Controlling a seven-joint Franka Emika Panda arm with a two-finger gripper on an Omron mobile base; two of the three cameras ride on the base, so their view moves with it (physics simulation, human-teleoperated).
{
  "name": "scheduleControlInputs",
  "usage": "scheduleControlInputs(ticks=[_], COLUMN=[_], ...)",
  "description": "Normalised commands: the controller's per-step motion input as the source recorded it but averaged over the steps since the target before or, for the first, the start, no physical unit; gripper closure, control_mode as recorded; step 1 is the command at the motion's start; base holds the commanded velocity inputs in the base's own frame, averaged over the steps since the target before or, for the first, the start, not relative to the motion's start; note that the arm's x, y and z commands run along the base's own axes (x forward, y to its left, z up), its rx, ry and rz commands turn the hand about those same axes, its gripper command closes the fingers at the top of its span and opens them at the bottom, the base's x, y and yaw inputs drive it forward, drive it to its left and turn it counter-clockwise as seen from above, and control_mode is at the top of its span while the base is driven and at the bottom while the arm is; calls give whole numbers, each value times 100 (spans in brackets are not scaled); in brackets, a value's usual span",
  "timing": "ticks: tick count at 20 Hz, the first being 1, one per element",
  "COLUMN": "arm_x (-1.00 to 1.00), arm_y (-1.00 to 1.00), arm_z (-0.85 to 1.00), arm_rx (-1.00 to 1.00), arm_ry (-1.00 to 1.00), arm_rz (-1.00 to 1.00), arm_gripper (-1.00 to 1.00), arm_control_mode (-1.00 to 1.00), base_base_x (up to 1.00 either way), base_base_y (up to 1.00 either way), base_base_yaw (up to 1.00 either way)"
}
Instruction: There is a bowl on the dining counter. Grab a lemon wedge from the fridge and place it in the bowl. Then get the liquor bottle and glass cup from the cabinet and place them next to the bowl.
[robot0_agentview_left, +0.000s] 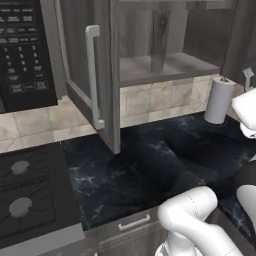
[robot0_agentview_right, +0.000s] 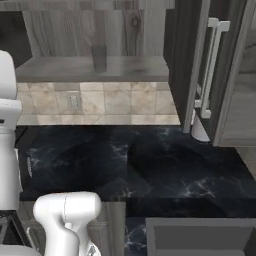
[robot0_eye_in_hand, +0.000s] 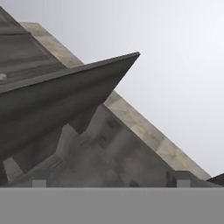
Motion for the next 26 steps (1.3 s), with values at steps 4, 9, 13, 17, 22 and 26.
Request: scheduleControlInputs(ticks=[4,9,13,17,22,26], arm_x=[0,0,0,0,0,0], arm_y=[0,0,0,0,0,0], arm_z=[0,0,0,0,0,0], arm_rx=[0,0,0,0,0,0], arm_ry=[0,0,0,0,0,0], arm_rz=[0,0,0,0,0,0], arm_gripper=[-100,-100,-100,-100,-100,-100], arm_control_mode=[100,100,100,100,100,100], base_base_x=[100,100,100,100,100,71], base_base_y=[-36,-27,-27,-27,-29,-9], base_base_yaw=[30,34,34,31,24,10])
